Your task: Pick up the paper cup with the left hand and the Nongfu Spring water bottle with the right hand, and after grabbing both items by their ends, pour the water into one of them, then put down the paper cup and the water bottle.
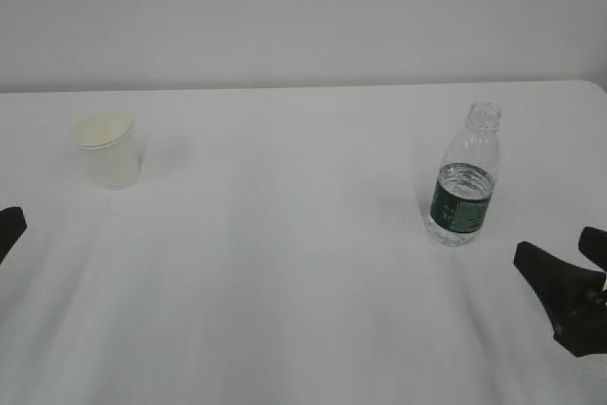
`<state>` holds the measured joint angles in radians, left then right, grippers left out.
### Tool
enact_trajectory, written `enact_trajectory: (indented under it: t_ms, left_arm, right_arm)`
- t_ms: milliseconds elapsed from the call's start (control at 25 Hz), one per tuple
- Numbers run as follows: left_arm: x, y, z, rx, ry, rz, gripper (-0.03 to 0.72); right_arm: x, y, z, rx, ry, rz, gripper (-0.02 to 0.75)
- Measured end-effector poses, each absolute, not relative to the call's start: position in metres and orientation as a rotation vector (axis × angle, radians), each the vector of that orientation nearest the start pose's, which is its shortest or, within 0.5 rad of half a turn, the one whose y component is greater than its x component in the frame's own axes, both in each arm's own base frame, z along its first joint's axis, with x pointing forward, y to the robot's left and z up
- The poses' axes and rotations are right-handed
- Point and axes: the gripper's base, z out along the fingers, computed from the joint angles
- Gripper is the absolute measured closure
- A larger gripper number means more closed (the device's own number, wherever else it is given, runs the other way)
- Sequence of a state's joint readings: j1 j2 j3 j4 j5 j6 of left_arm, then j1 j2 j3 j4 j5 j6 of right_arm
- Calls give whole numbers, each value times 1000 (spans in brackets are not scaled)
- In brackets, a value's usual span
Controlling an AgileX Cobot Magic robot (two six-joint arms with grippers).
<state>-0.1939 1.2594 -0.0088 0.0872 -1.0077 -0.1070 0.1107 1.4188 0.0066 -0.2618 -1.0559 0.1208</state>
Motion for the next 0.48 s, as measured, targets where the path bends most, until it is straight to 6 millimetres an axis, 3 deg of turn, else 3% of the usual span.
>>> enact_trajectory:
  t_ms: [320, 480]
  left_arm:
    - [158, -40, 165, 184, 1709, -266, 247]
    - [163, -40, 153, 177, 1758, -267, 125]
  right_arm:
    - [160, 42, 101, -290, 2067, 333, 150]
    - [161, 42, 97, -292, 2080, 336, 150]
